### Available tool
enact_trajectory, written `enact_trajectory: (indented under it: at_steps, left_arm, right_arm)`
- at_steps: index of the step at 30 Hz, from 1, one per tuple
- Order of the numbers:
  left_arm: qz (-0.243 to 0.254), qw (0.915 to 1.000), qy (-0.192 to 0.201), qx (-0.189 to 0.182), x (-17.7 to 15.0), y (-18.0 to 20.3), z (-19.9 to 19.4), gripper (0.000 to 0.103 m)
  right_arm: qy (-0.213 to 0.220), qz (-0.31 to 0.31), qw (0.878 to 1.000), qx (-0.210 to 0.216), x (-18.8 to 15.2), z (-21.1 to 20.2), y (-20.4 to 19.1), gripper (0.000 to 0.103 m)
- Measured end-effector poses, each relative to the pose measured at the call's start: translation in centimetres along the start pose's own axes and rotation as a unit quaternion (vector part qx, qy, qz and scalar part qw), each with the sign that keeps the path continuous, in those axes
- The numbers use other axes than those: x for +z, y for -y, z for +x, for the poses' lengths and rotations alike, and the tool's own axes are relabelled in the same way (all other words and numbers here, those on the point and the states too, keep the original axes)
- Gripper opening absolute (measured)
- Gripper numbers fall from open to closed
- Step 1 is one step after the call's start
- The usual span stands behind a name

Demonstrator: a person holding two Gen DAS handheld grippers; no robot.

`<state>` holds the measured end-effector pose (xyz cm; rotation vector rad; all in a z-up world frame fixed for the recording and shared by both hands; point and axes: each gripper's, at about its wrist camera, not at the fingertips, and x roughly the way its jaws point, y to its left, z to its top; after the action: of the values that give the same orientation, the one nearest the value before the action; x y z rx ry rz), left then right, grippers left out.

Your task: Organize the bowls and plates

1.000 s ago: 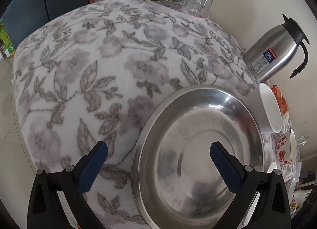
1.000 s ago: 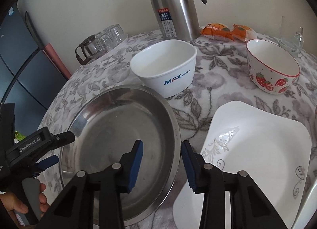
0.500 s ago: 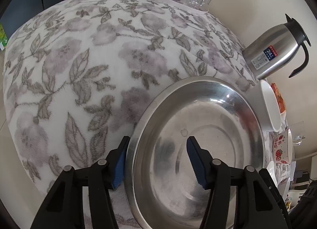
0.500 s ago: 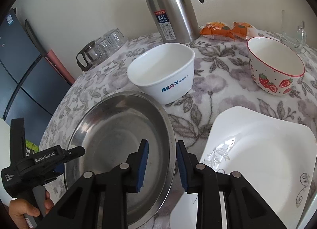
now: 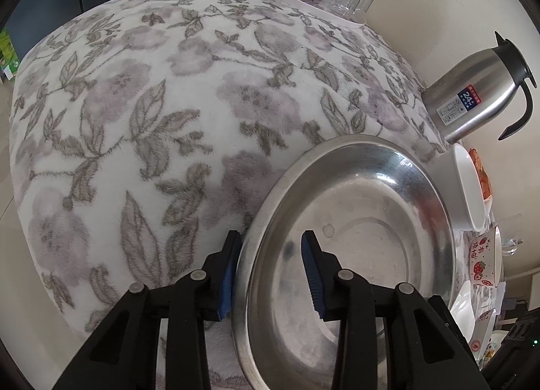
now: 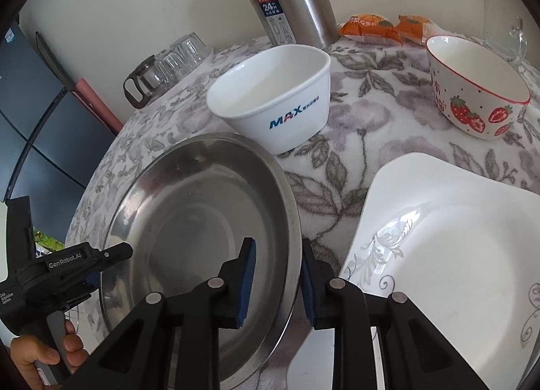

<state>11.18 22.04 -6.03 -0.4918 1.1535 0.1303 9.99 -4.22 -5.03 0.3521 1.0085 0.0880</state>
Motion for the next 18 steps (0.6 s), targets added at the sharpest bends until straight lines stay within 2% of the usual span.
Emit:
enact_trajectory:
  at_steps: [8, 18]
  left_arm:
    - [-0.001, 1.0, 0.005, -0.005, -0.2, -0.1, -0.4, 0.038]
    - [0.0, 0.999, 0.034, -0.029, 0.3, 0.1, -2.9, 0.038]
  right_arm:
    - [0.012, -0.006, 1.0, 0.0, 0.0, -1.1, -0.3, 0.027]
    - [0.031, -0.028, 0.999, 0.009, 0.4, -3.0, -1.1, 0.027]
